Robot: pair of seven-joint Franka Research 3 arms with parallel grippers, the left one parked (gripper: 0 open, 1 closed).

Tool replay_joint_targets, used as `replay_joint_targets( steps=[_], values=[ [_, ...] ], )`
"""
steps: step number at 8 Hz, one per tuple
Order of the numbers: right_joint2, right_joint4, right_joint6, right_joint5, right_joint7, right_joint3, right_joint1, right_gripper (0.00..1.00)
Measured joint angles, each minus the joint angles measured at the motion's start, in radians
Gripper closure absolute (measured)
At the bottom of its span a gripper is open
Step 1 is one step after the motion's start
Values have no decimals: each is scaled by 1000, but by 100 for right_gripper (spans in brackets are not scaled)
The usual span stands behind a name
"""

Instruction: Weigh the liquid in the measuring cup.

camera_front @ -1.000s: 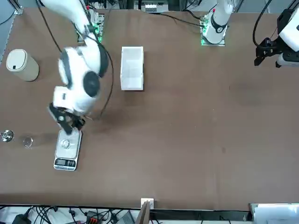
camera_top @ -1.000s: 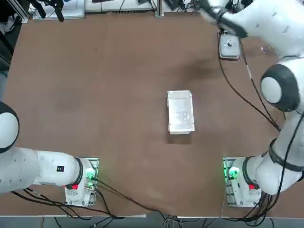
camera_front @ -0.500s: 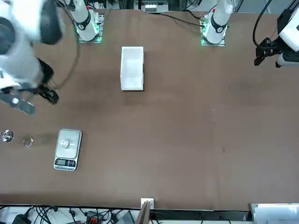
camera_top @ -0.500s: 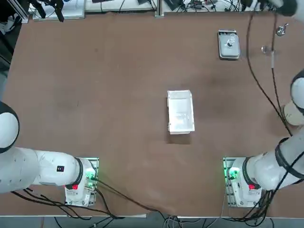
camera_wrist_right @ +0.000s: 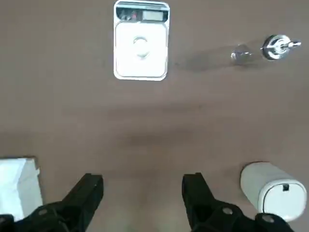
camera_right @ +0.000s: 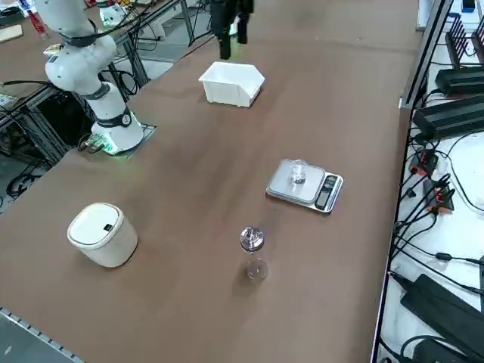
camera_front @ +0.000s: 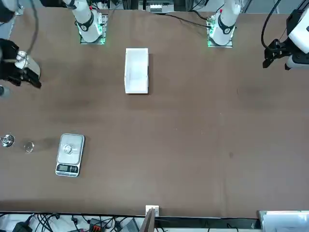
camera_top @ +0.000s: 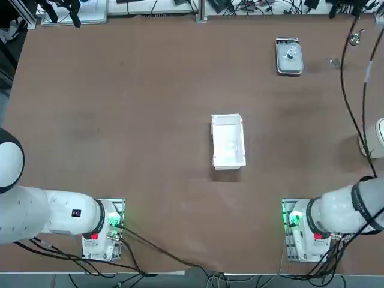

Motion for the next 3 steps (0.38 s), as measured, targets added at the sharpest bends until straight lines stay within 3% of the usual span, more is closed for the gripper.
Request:
replay_joint_targets(
  steps=[3],
  values=[
    [-111,-102,11,68,-72,15,-40,0]
  ],
)
